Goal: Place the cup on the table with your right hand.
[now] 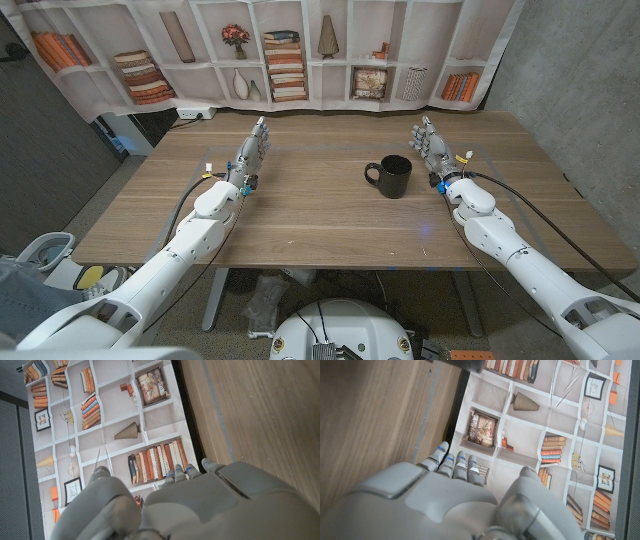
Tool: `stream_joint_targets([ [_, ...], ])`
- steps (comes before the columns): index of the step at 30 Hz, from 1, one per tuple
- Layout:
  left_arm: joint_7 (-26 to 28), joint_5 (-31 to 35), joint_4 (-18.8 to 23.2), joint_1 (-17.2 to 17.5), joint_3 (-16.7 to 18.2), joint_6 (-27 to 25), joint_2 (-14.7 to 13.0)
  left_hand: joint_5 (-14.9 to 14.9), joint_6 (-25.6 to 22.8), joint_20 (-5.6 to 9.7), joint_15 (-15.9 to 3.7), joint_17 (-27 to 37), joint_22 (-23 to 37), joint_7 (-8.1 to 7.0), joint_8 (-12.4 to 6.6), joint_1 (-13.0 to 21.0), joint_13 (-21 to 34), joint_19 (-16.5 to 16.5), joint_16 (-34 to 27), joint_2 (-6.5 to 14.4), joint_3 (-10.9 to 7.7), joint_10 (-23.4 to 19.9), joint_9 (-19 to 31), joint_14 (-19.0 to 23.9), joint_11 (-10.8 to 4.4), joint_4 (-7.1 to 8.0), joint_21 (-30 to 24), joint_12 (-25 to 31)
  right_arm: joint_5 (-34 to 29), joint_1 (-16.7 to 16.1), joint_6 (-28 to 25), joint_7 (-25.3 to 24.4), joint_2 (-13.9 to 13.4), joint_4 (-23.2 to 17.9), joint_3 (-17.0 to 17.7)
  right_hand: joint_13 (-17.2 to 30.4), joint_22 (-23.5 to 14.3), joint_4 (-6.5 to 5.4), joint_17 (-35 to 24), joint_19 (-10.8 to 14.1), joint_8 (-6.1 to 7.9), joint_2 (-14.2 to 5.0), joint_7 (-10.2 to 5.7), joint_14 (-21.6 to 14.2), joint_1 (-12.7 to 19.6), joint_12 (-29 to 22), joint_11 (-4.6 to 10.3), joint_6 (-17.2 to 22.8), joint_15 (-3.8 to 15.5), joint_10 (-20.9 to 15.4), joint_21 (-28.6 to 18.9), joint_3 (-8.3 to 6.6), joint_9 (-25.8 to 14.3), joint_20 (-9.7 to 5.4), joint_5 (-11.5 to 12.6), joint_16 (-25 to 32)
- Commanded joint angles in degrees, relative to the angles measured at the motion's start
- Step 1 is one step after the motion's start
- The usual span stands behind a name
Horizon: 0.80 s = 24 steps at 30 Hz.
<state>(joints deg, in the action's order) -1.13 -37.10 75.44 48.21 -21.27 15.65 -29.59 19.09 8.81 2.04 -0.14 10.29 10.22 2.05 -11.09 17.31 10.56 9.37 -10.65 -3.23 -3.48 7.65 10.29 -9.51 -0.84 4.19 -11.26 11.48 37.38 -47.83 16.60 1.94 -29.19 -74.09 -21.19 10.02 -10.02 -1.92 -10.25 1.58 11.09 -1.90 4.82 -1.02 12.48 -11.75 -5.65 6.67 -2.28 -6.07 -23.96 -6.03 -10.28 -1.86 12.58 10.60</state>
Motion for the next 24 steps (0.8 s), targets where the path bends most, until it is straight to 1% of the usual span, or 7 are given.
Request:
stream_joint_targets([
  [1,0.8,0.3,1.2,0.2,-0.2,-1.3,-0.4,0.3,0.6,3.93,0.15,0.2,0.1,-0.05,-0.30,0.6,0.1,0.5,-0.3,0.1,-0.04,0.4,0.3,-1.3,0.03,0.28,-0.3,0.3,0.4,0.3,-0.3,0.5,0.2,0.7,0.1,0.2,-0.1,0.13,-0.1,0.1,0.24,0.05,0.03,0.0,0.6,-0.3,-0.03,0.4,-0.39,-0.6,-0.3,-0.40,-0.3,-1.43,0.3,0.3],
  [9,0.3,0.3,0.8,-0.1,-0.4,-1.1,-0.2,0.2,0.6,3.67,0.23,0.2,0.1,-0.04,-0.27,0.9,0.1,0.5,-0.2,0.4,-0.10,0.4,0.3,-1.3,-0.21,0.20,-0.2,0.3,0.3,-0.2,0.2,0.4,0.1,0.4,0.2,0.2,-0.1,0.18,-0.1,0.3,0.21,-0.10,-0.05,-0.1,0.7,-0.3,0.11,0.4,-0.31,-0.7,-0.2,-0.45,-0.3,-1.44,0.2,0.4],
  [17,-1.4,-0.2,-1.6,-1.2,-1.0,-0.7,0.9,0.1,0.5,3.63,0.21,0.2,0.1,-0.04,-0.27,1.1,0.1,0.5,-0.2,0.5,-0.12,0.4,0.3,-1.2,0.07,0.15,-0.2,0.3,0.2,-1.4,0.0,-1.0,-0.6,-1.5,0.7,0.2,-0.1,0.29,-0.1,0.4,0.20,-0.18,-0.12,-0.2,0.8,-0.3,0.13,0.5,-0.23,-0.7,-0.1,-0.49,-0.3,-1.44,0.2,0.4],
  [24,-1.4,0.1,-1.1,-1.4,-1.1,-0.9,0.6,0.1,0.6,3.49,0.15,0.2,0.1,-0.13,-0.24,1.2,0.1,0.6,-0.2,0.6,-0.13,0.4,0.3,-1.2,-0.01,0.10,-0.2,0.2,0.3,-3.0,0.8,-1.6,-1.4,-3.6,1.5,0.2,-0.1,0.38,-0.1,0.6,0.21,-0.19,-0.10,-0.3,0.9,-0.3,0.15,0.6,-0.25,-0.8,0.0,-0.48,-0.3,-1.45,0.1,0.4],
])
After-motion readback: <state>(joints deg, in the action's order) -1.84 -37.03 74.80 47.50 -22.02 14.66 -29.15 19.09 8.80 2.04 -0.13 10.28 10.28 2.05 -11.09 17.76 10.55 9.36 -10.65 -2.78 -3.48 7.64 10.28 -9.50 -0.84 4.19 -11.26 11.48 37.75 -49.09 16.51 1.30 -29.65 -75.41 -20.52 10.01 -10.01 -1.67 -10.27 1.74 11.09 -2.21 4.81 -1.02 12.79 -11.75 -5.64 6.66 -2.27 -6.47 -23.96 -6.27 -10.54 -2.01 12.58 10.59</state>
